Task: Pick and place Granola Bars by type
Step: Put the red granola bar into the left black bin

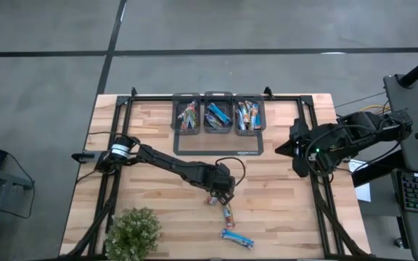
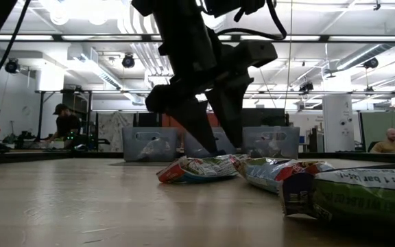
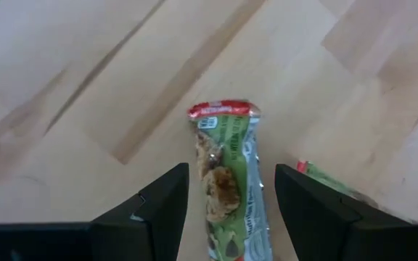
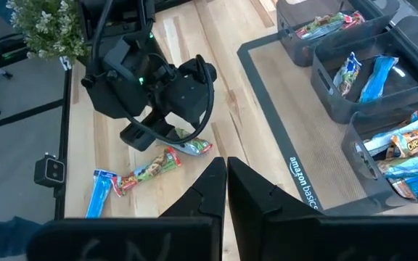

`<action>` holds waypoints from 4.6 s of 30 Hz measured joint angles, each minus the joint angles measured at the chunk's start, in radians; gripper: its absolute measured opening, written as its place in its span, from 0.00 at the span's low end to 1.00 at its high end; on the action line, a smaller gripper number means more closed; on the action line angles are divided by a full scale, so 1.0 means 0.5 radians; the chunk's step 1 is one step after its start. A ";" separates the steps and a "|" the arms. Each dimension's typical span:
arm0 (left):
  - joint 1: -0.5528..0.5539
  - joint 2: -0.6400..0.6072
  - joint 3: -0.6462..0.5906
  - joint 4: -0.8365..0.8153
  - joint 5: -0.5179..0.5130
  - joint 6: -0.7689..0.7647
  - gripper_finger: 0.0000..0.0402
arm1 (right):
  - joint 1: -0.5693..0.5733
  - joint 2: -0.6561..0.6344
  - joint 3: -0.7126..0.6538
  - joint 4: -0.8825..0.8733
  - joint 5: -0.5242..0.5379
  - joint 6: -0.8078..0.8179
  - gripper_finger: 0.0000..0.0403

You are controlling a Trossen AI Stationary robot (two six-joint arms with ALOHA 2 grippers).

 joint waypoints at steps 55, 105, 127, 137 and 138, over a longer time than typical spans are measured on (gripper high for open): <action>-0.340 -0.935 -0.011 -0.472 -0.654 0.555 0.00 | 0.073 0.614 -0.004 0.334 -0.235 0.679 0.02; -0.358 -1.849 -0.972 -0.111 -0.592 0.789 0.00 | 0.263 2.143 0.550 0.485 -0.542 2.049 0.73; -0.358 -1.849 -0.972 -0.263 -0.591 0.773 0.00 | 0.240 2.373 0.550 0.469 -0.598 2.037 0.63; -0.358 -1.849 -0.972 -0.283 -0.591 0.772 0.00 | 0.239 2.374 0.548 0.615 -0.581 2.063 0.58; -0.358 -1.849 -0.972 -0.283 -0.591 0.772 0.00 | 0.238 2.374 0.548 0.617 -0.581 2.064 0.58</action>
